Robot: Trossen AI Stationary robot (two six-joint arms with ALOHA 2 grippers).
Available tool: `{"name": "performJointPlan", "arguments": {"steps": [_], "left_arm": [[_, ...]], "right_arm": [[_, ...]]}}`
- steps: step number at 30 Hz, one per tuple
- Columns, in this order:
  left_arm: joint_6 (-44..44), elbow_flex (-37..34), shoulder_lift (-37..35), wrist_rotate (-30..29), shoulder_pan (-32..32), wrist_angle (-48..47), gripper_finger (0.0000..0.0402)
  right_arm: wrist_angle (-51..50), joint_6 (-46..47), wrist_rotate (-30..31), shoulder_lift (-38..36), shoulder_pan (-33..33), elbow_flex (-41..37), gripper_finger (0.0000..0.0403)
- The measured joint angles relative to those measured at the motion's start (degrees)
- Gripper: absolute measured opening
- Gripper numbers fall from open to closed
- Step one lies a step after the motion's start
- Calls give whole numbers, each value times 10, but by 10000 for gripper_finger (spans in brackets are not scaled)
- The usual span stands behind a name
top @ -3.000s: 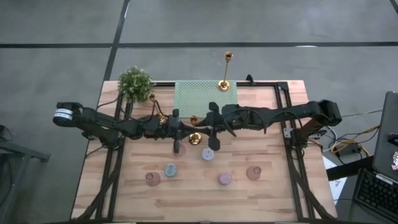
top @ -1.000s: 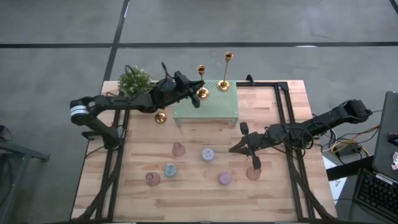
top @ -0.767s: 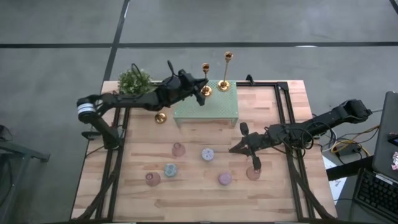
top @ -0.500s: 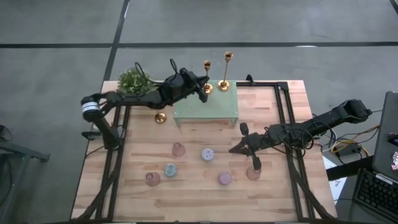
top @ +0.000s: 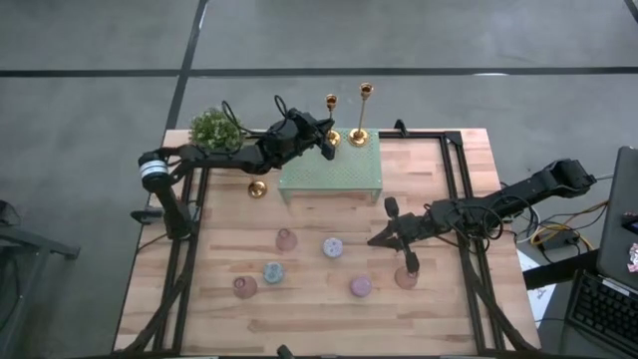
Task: Stock candles and vases on shelf
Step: Align the bottom gold candle holder with the other gold candle holder on the shelf
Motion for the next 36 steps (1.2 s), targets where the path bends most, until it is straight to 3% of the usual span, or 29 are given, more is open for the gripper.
{"name": "performJointPlan", "arguments": {"steps": [36], "left_arm": [[8, 15, 47, 2, 9, 18, 29]], "right_arm": [[0, -2, 1, 0, 0, 0, 8]]}}
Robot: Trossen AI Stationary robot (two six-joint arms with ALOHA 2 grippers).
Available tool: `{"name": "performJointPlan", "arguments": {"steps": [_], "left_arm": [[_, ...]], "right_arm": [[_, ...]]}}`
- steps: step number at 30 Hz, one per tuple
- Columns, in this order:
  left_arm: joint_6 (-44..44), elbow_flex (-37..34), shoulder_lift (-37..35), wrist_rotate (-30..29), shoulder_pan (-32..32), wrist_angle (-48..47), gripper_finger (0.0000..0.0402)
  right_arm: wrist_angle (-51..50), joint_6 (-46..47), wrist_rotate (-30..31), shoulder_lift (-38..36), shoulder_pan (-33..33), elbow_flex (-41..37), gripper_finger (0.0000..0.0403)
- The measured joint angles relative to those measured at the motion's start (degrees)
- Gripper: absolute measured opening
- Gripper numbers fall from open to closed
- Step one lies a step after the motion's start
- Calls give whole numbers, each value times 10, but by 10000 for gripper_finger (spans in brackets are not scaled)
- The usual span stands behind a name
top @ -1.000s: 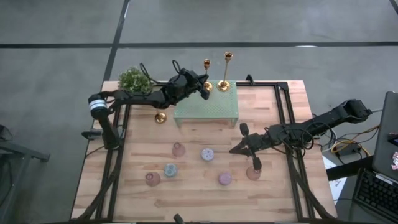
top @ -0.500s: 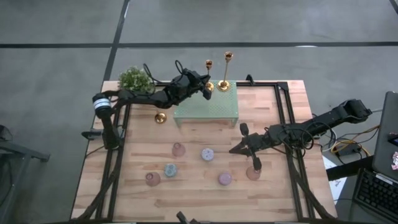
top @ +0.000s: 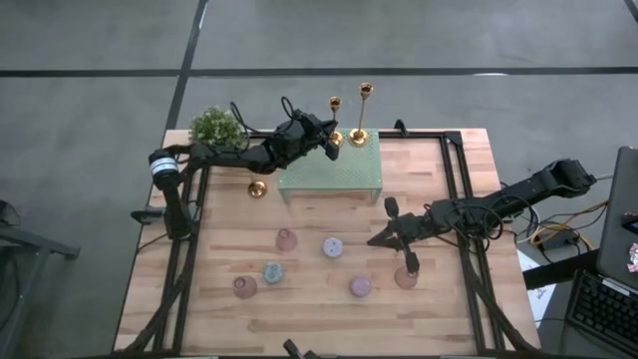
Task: Stock candles and vases on shelf
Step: Align the bottom gold candle holder with the other gold candle holder on the shelf, then align the gold candle holder with the other gold candle holders on the shelf
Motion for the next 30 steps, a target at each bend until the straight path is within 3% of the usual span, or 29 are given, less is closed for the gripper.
{"name": "performJointPlan", "arguments": {"steps": [15, 22, 30], "left_arm": [[13, -2, -5, -2, -1, -25, 124], [34, -2, -44, 1, -3, -110, 163], [59, -2, -114, 55, -18, -222, 177]], "right_arm": [[0, 4, -1, 0, 0, 0, 8], [-2, 4, -1, 0, 0, 0, 8], [-2, 4, -1, 0, 0, 0, 8]]}}
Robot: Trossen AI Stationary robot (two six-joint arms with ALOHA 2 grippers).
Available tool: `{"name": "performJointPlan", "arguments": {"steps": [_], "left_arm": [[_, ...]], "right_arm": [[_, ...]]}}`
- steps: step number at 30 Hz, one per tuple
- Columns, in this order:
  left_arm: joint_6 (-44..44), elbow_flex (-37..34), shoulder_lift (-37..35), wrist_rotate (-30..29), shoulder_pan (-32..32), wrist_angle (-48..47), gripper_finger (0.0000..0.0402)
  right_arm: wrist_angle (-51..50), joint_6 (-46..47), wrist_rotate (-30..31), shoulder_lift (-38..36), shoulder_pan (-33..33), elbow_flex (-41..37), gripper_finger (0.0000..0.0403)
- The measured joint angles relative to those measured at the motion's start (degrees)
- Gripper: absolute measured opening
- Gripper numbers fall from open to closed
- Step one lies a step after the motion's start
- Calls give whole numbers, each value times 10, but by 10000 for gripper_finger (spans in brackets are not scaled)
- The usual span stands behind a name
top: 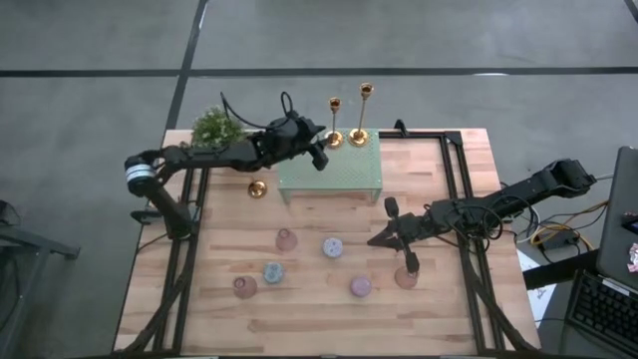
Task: Stock candles and vases on shelf
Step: Align the gold candle holder with the other gold candle holders on the shelf
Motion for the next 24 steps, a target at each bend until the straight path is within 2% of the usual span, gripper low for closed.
{"name": "performJointPlan", "arguments": {"steps": [6, 24], "left_arm": [[28, 0, -70, 10, -28, -87, 177], [39, -21, -307, 5, -76, -358, 177]], "right_arm": [[0, 0, 0, 0, 0, 0, 8], [1, 4, 0, 0, 0, 0, 8]]}}
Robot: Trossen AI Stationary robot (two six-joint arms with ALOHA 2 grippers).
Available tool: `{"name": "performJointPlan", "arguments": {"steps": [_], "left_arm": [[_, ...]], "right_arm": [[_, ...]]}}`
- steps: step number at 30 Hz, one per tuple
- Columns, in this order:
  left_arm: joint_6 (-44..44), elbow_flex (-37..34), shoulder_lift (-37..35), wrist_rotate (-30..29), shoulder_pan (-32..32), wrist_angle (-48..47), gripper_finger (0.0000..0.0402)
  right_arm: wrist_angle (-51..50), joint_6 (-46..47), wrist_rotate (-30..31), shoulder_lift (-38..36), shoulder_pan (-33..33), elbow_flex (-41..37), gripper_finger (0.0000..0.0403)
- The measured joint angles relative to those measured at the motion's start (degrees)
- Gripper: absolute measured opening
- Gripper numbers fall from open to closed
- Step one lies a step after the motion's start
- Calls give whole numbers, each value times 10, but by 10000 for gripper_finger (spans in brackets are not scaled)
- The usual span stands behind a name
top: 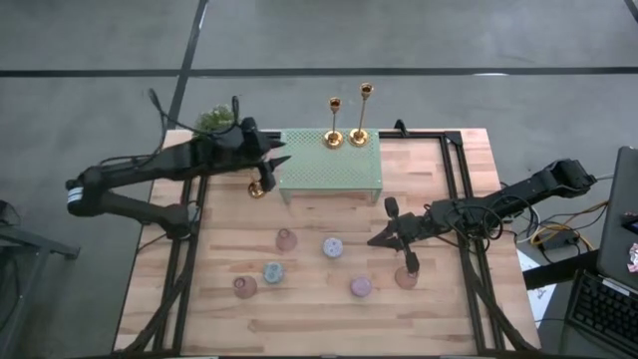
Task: Stock candles and vases on shelf
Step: Align the gold candle holder with the other gold candle holders on the shelf
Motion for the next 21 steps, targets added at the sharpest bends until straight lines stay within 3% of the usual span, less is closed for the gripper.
{"name": "performJointPlan", "arguments": {"steps": [5, 10, 18, 21], "left_arm": [[0, -18, -52, 3, -4, -44, 177], [-35, -37, -80, 47, -16, -9, 177], [10, -42, -77, 45, -22, 7, 177], [40, -30, -77, 11, -21, 9, 177]], "right_arm": [[0, 0, 0, 0, 0, 0, 8], [1, -3, 2, 0, 0, 0, 8], [1, -4, 5, 0, 0, 0, 8], [2, -4, 5, 0, 0, 0, 8]]}}
